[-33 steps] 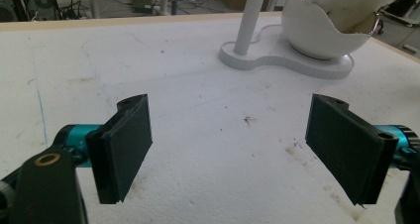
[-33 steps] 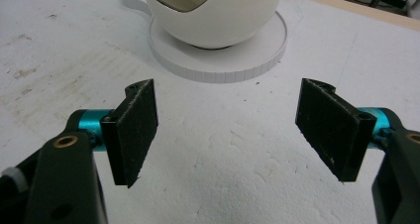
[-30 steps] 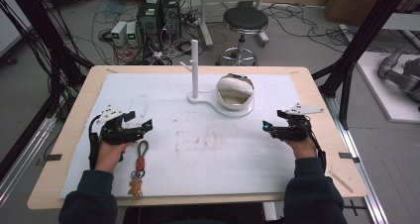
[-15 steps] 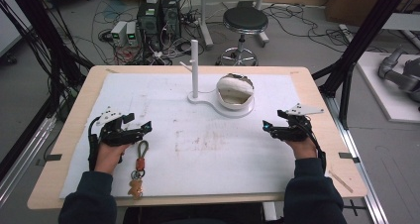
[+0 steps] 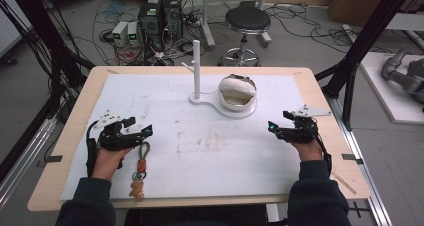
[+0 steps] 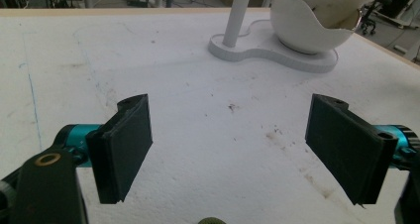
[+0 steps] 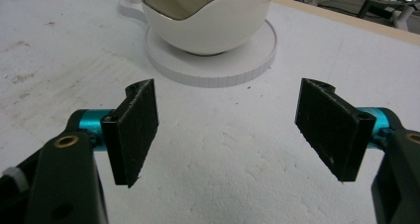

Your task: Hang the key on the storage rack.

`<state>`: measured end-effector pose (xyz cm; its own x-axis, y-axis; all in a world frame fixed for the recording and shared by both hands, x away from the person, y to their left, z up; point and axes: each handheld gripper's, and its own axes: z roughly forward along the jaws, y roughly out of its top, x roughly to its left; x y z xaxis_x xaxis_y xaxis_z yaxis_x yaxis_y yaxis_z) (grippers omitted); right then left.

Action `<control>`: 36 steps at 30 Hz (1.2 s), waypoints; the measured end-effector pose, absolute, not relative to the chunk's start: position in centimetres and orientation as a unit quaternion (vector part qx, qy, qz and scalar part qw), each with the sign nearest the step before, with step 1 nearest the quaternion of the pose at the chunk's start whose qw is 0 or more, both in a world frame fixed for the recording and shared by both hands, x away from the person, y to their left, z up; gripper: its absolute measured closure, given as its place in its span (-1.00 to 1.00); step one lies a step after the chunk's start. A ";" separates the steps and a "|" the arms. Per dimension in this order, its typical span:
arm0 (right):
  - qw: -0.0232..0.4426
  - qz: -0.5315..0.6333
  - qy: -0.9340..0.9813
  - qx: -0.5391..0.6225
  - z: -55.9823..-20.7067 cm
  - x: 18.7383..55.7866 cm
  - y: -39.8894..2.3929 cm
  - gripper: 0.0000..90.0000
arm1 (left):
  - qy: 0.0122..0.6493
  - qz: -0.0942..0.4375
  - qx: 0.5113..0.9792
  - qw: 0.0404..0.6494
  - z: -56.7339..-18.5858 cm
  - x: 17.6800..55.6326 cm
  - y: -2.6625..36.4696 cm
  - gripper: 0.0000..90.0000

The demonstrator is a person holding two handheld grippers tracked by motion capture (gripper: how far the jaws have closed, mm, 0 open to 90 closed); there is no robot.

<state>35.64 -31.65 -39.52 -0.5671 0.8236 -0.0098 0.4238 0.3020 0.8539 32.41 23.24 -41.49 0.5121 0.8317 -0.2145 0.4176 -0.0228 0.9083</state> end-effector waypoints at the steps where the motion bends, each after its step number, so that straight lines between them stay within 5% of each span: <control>1: 0.231 0.429 0.774 0.404 -39.6 35.6 -31.6 -0.44 | 0.456 0.192 0.692 0.526 -41.5 32.3 23.1 -0.60; 4: 0.228 0.428 0.775 0.405 -39.7 35.6 -31.5 -0.44 | 0.460 0.187 0.708 0.502 -41.6 32.1 23.0 -0.60; 10: 0.230 0.423 0.779 0.401 -39.8 35.5 -31.4 -0.44 | 0.486 0.158 0.720 0.470 -41.9 31.6 23.2 -0.13; 14: 0.230 0.419 0.784 0.396 -39.9 35.2 -31.3 -0.43 | 0.492 0.151 0.734 0.442 -42.1 30.7 22.9 -0.01; 25: 0.229 0.423 0.780 0.400 -39.9 34.6 -31.9 -0.43 | 0.501 0.169 0.766 0.365 -43.3 29.2 21.9 0.11; 36: 0.227 0.421 0.785 0.395 -40.1 34.8 -31.8 -0.43 | 0.521 0.161 0.757 0.359 -43.8 29.5 22.4 0.29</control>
